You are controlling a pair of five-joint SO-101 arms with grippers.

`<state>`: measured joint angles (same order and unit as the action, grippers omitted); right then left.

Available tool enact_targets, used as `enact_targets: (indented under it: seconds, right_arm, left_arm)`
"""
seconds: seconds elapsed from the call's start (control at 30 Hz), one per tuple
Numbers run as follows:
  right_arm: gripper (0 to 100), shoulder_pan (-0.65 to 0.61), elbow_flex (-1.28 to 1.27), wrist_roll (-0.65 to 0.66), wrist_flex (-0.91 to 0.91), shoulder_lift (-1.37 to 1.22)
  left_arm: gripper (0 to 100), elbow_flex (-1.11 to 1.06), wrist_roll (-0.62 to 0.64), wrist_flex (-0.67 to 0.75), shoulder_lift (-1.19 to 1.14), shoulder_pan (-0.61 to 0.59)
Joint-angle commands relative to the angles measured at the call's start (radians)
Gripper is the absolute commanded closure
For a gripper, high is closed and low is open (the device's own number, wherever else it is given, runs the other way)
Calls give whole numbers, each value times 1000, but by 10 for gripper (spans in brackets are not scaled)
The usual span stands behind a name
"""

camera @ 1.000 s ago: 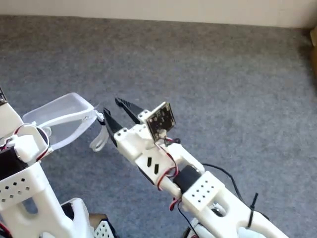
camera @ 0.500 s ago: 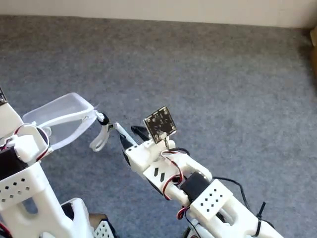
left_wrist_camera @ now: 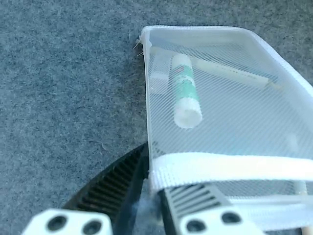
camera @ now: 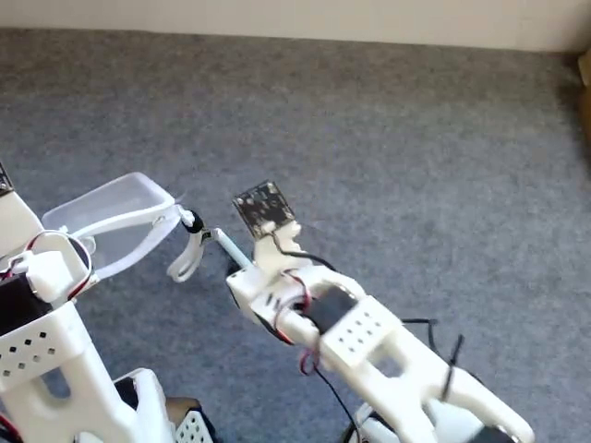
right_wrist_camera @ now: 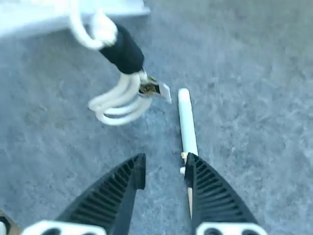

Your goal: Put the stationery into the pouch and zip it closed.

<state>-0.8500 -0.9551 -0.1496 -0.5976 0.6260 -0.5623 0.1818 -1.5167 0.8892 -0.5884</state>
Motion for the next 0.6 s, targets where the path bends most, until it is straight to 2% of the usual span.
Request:
enact_targets:
  seconds: [0.0,0.27,0.4,0.57]
  right_arm:
    - [882,8,127,-5,-1,-107]
    - [882,10,344,-3,-1,-412]
    - [882,22,458,63,-5,-564]
    - [882,73,552,80,-5,-691]
  left_arm:
    - [994,-2,-11,-2,-2,-18]
    - [994,-2,-11,-2,2,-19]
    - [994,-2,-12,-2,2,-19]
    - [994,-12,-12,0,2,-19]
